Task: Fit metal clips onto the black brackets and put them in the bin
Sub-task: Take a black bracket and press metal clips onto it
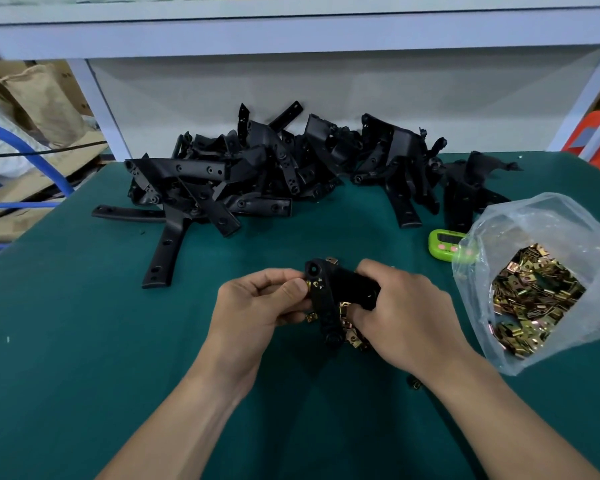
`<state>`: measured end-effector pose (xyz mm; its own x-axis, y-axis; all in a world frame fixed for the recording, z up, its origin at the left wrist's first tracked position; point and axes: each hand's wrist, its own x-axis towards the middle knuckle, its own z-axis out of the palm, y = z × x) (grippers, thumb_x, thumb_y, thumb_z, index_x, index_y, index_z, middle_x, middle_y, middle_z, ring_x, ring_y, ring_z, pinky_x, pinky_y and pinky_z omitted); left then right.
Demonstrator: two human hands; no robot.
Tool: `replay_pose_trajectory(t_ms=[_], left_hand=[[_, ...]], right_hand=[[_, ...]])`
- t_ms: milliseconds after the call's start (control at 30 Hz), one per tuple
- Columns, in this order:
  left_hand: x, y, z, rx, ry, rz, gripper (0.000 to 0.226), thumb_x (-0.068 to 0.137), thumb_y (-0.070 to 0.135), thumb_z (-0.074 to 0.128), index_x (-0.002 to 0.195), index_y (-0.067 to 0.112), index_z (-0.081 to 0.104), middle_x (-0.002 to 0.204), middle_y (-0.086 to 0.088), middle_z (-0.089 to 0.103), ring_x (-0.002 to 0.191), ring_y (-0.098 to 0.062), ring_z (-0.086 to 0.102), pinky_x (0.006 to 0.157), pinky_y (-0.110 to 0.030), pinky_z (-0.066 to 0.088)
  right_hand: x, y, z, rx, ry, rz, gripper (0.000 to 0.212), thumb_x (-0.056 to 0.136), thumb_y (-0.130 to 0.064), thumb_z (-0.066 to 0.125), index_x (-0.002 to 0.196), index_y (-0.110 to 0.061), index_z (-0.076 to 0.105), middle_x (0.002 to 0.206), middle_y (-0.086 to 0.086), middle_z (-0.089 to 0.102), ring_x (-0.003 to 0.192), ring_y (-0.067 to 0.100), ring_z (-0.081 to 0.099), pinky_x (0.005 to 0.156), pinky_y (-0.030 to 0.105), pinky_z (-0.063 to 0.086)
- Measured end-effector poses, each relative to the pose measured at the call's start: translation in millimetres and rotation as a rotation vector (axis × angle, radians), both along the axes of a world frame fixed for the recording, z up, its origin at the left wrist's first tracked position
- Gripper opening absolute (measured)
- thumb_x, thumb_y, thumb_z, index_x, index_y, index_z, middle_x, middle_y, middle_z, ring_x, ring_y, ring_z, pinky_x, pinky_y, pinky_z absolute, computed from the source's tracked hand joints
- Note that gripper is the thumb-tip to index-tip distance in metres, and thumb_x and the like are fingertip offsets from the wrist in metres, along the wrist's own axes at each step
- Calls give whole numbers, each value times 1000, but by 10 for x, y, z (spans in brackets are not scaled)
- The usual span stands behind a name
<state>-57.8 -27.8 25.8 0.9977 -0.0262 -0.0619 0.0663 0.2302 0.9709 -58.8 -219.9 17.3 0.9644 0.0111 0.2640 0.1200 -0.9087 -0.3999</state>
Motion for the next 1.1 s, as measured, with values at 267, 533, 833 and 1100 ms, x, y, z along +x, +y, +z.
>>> replay_pose_trajectory(t_ms=[267, 533, 833, 1100], left_hand=[[-16, -14, -19, 59, 0, 17, 26, 89, 4, 73, 72, 23, 79, 77, -9, 76, 68, -16, 71, 61, -21, 56], [-12, -8, -70, 220, -85, 44, 28, 91, 7, 74, 89, 35, 79, 81, -6, 79, 70, -15, 73, 65, -20, 57], [-87, -78, -87, 536, -186, 89, 46, 79, 20, 86, 116, 40, 68, 86, 26, 76, 85, 8, 72, 73, -2, 47], [-185, -189, -67, 743, -235, 237, 70, 80, 41, 80, 142, 47, 48, 88, 45, 65, 71, 10, 68, 70, 4, 40]], right_hand=[[-6, -7, 3, -47, -12, -25, 24, 77, -43, 66, 88, -36, 46, 59, -15, 51, 55, 4, 48, 47, 24, 29], [-10, 18, 15, -83, -31, -43, 21, 79, -37, 69, 87, -33, 50, 60, -14, 51, 58, 9, 51, 50, 26, 41], [-42, 72, -8, -86, -53, -75, 28, 82, -40, 70, 85, -37, 43, 64, -15, 48, 58, 13, 47, 46, 24, 25], [-102, 181, -22, -96, -32, -96, 19, 83, -37, 67, 95, -35, 52, 74, -13, 61, 62, 18, 48, 54, 32, 34]])
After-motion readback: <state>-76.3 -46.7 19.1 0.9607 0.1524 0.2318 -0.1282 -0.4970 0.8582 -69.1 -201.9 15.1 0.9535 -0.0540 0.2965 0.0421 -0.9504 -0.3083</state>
